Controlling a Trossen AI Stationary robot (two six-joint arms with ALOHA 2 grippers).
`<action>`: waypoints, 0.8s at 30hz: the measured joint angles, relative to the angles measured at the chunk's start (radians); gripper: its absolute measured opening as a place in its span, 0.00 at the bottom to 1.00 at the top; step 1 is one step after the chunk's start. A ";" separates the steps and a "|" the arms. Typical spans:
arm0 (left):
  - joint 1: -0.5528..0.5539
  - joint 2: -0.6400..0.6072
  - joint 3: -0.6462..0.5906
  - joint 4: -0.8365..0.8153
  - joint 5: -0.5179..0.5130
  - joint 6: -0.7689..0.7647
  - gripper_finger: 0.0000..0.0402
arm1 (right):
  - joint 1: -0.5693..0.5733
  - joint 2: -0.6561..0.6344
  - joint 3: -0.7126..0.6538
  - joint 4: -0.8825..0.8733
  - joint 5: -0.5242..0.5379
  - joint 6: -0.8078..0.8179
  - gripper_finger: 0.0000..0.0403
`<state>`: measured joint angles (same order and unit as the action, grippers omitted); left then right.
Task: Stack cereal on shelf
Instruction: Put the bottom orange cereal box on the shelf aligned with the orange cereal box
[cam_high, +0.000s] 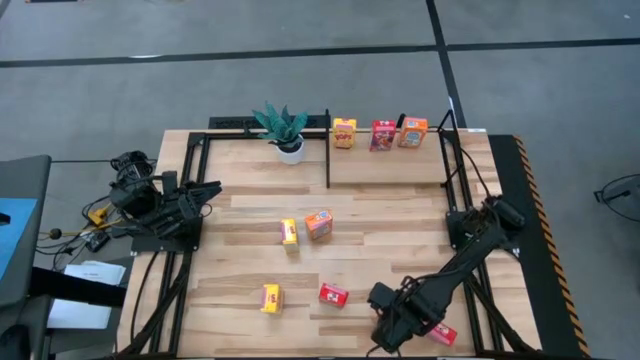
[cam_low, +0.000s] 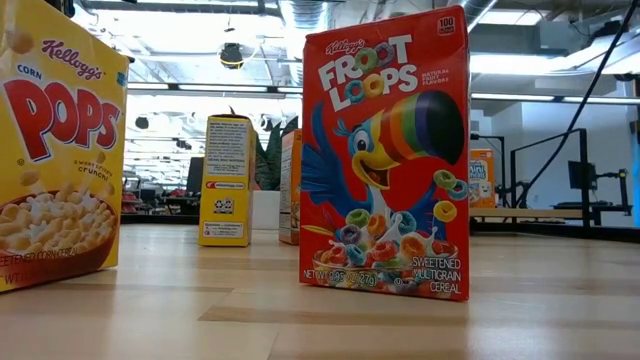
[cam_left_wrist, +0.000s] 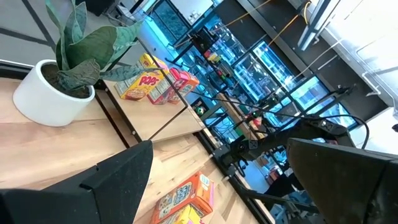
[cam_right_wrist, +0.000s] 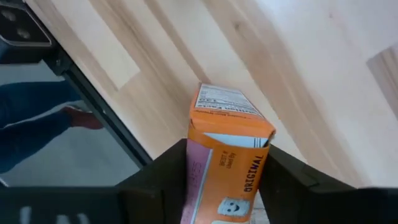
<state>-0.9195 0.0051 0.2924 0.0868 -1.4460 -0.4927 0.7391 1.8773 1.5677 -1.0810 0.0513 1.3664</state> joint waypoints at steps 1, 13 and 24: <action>0.000 0.000 0.000 0.000 0.000 0.000 0.89 | -0.008 -0.003 0.000 -0.001 0.000 -0.024 0.45; 0.000 0.000 0.000 -0.001 -0.006 0.003 0.89 | -0.203 -0.136 0.000 -0.195 0.000 -0.487 0.43; 0.000 0.000 0.000 -0.002 -0.043 0.049 0.89 | -0.622 -0.385 0.000 -0.417 0.139 -1.021 0.40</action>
<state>-0.9192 0.0051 0.2924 0.0845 -1.4891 -0.4437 0.1172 1.4925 1.5681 -1.4976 0.1904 0.3457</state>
